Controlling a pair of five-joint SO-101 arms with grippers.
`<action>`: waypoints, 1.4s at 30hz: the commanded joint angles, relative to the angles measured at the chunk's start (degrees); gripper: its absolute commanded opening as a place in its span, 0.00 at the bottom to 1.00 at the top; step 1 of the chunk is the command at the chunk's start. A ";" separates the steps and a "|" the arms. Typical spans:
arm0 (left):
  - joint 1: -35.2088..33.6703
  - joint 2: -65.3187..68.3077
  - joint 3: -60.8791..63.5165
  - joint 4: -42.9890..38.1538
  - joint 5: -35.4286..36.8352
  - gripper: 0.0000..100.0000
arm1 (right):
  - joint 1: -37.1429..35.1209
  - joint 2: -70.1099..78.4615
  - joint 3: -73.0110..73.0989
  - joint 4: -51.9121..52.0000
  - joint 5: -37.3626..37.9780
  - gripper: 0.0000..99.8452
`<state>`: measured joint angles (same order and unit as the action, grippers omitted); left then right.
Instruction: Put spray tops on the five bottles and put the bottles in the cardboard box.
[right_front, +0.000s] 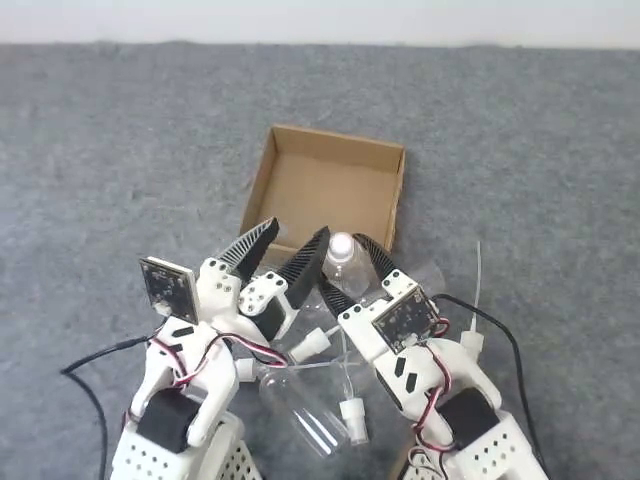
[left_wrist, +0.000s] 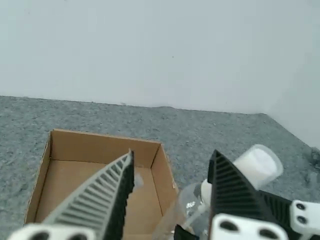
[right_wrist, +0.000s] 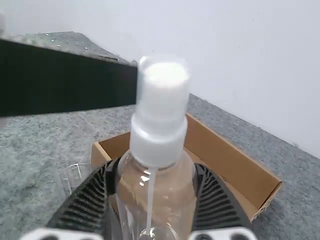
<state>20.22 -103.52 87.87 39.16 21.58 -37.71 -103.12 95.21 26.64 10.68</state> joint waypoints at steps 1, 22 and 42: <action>1.85 -0.88 -0.40 1.58 -0.97 0.23 | 0.48 -0.84 -1.41 -0.04 -0.53 0.01; -3.52 -0.88 -4.97 5.63 -0.88 0.23 | 1.01 -0.84 -0.97 0.40 -0.18 0.01; -29.89 -0.88 -6.02 2.99 -0.62 0.23 | 3.38 -0.84 -2.37 3.38 -0.53 0.01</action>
<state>-4.48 -103.16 84.18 43.47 20.26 -35.60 -103.56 95.21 29.10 10.68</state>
